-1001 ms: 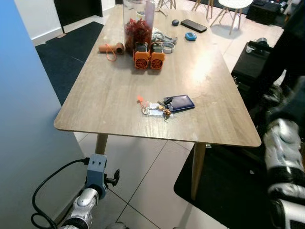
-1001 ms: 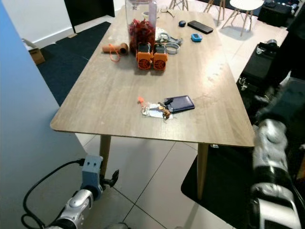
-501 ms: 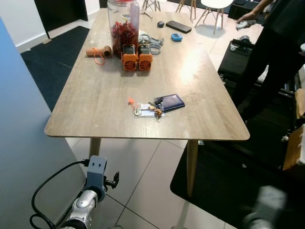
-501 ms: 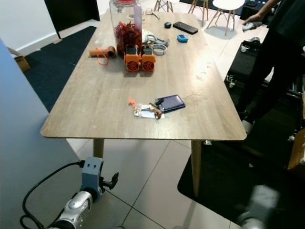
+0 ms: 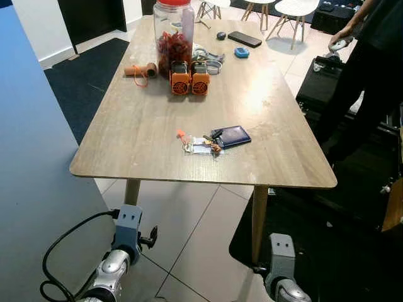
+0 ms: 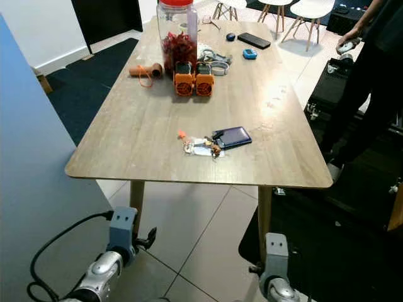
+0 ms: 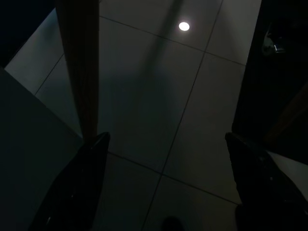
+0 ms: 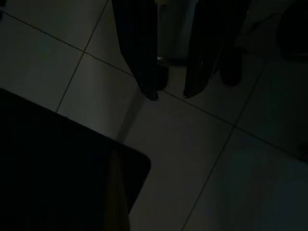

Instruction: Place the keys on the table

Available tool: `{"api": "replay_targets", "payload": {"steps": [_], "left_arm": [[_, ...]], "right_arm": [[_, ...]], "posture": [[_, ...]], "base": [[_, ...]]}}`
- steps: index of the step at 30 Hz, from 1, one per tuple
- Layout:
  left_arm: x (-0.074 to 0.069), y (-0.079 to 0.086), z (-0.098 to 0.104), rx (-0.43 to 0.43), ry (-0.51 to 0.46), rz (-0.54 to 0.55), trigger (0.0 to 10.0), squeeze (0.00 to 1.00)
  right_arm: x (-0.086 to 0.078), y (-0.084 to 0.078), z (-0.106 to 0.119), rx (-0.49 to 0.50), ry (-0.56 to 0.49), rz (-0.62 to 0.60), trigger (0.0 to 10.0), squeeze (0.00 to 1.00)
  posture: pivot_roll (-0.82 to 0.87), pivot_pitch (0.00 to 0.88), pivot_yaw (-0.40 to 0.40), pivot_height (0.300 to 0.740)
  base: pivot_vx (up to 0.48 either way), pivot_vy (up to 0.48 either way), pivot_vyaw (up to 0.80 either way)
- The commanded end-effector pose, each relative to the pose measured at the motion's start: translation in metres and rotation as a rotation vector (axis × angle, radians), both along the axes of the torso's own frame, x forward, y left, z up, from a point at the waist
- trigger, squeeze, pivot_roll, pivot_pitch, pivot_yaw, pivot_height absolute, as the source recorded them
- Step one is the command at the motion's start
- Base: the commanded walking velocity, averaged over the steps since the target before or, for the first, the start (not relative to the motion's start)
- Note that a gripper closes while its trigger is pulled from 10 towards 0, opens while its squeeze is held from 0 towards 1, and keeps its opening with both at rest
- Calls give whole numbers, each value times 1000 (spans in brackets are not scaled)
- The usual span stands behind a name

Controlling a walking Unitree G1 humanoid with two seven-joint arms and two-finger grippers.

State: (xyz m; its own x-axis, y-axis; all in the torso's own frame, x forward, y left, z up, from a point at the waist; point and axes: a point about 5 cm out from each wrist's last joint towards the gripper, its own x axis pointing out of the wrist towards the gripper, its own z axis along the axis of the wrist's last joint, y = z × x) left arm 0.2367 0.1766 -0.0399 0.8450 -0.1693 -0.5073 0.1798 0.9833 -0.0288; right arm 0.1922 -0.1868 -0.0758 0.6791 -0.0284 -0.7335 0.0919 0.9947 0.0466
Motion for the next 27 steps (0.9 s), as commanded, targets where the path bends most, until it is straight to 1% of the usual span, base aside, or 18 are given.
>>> {"api": "replay_targets", "payload": {"steps": [1, 2, 3, 5, 9, 13, 27], "left_arm": [[-5, -2, -4, -8, 26, 9, 10000, 0], [-5, -1, -5, -7, 27, 13, 10000, 0], [-5, -1, -5, -7, 27, 15, 10000, 0], [-5, -1, -5, -6, 26, 18, 10000, 0], [-5, -1, -4, -7, 23, 20, 10000, 0], [-5, 0, -4, -8, 24, 21, 10000, 0], [-6, 3, -4, -3, 26, 28, 10000, 0]], "right_arm": [[-4, 0, -2, -2, 16, 14, 10000, 0], [-7, 2, -4, -56, 40, 78, 10000, 0], [-8, 3, -5, -72, 44, 109, 10000, 0], [-10, 6, -6, -75, 48, 131, 10000, 0], [-10, 8, -6, -59, 45, 127, 10000, 0], [-11, 12, -7, -60, 48, 161, 10000, 0], [-7, 12, -5, -67, 37, 177, 10000, 0]], "posture": [[61, 51, -39, 740], [60, 51, -39, 740], [60, 52, -39, 740], [61, 52, -40, 740], [62, 52, -41, 740], [62, 52, -39, 740], [68, 49, -43, 740]], "base": [[0, 0, 0], [0, 0, 0], [0, 0, 800], [0, 0, 800], [0, 0, 800], [0, 0, 800], [0, 0, 800]]}}
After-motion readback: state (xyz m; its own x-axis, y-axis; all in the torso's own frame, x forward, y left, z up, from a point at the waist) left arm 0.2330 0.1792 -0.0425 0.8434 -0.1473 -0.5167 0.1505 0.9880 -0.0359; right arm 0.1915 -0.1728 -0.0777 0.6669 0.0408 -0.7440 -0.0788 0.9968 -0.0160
